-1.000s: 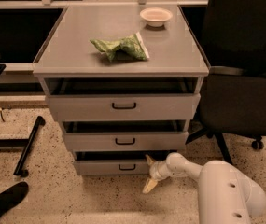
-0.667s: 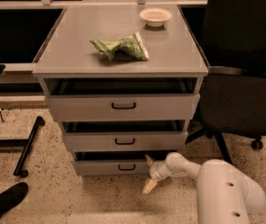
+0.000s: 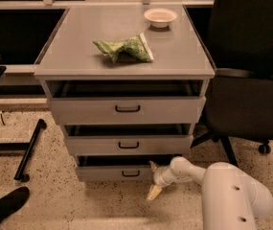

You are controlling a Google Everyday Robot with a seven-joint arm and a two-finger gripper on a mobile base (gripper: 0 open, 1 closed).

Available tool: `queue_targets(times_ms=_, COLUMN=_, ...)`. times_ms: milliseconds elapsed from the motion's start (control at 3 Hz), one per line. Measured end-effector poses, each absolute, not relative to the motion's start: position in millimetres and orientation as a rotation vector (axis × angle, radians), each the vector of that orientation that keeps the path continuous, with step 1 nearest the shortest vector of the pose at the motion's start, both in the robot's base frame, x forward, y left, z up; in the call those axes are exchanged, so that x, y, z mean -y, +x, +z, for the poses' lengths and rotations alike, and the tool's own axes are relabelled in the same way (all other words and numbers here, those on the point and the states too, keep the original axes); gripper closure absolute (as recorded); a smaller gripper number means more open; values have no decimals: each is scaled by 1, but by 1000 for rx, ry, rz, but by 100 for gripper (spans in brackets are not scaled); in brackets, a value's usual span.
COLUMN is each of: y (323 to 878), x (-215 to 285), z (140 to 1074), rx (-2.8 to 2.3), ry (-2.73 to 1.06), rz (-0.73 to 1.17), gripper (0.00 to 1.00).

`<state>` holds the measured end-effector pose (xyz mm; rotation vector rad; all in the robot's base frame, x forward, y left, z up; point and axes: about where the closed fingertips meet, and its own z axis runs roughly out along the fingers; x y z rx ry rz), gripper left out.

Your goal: Open bottom drawer

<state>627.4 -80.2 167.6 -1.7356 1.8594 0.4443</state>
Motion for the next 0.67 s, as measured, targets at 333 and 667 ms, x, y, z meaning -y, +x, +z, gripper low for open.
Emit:
queue_targets(times_ms=333, y=608, x=84, z=166, rx=-1908, ry=-1734, rz=505, gripper=0)
queue_targets(times_ms=667, y=608, x=84, z=174, rx=-1908, ry=-1734, rz=505, gripper=0)
